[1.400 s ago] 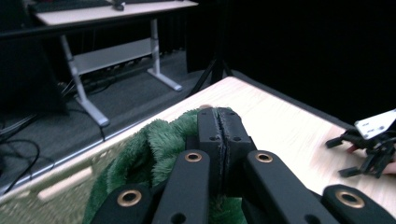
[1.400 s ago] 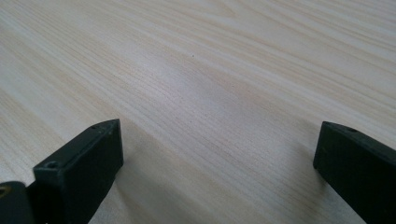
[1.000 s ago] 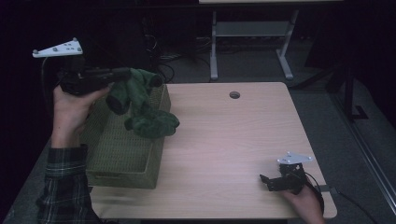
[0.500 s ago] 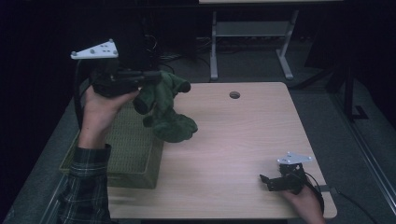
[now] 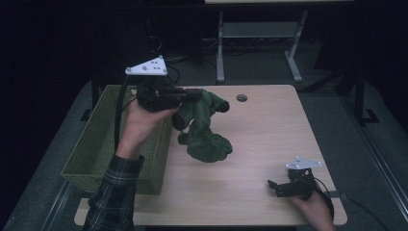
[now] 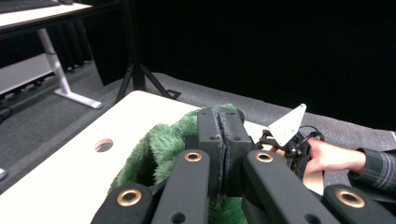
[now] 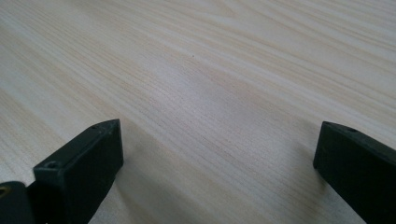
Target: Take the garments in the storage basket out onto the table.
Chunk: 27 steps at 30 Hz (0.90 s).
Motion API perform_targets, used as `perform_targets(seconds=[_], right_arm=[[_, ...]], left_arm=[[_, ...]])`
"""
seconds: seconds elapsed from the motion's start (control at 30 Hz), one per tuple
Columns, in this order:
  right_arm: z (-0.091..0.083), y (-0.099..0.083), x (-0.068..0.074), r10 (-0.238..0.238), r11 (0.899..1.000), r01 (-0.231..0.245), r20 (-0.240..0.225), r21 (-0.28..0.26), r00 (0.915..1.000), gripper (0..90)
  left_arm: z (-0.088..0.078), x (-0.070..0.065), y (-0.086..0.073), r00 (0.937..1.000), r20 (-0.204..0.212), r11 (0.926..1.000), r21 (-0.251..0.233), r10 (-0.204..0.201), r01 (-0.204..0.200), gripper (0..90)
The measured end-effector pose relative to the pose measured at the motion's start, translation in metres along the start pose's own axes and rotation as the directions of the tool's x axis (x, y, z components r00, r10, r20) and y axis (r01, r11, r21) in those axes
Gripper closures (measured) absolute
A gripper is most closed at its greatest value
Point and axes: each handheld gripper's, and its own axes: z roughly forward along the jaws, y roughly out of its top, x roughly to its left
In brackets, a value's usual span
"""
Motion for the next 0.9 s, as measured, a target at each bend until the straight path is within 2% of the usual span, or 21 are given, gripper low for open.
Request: perform_targets(seconds=[0.23, 0.43, 0.63, 0.9], right_arm=[[0.0, 0.0, 0.0, 0.002, 1.0, -0.002, -0.001, -0.001, 1.0, 1.3], [0.0, 0.0, 0.0, 0.004, 1.0, -0.004, -0.001, 0.0, 1.0, 1.3], [0.0, 0.0, 0.0, 0.003, 1.0, -0.003, -0.001, 0.0, 1.0, 1.3], [0.0, 0.0, 0.0, 0.005, 1.0, -0.005, 0.0, 0.0, 1.0, 1.3]], left_arm=[[0.034, -0.005, -0.013, 0.9994, 0.034, 0.9991, 0.041, -0.012, 0.01, 88.8], [0.062, -0.004, -0.025, 0.9984, 0.054, 0.9975, 0.07, -0.016, 0.012, 88.8], [0.088, -0.002, -0.037, 0.9961, 0.087, 0.9951, 0.099, -0.015, 0.006, 88.7], [0.125, 0.002, -0.053, 0.9908, 0.132, 0.9924, 0.122, -0.032, 0.016, 88.7]])
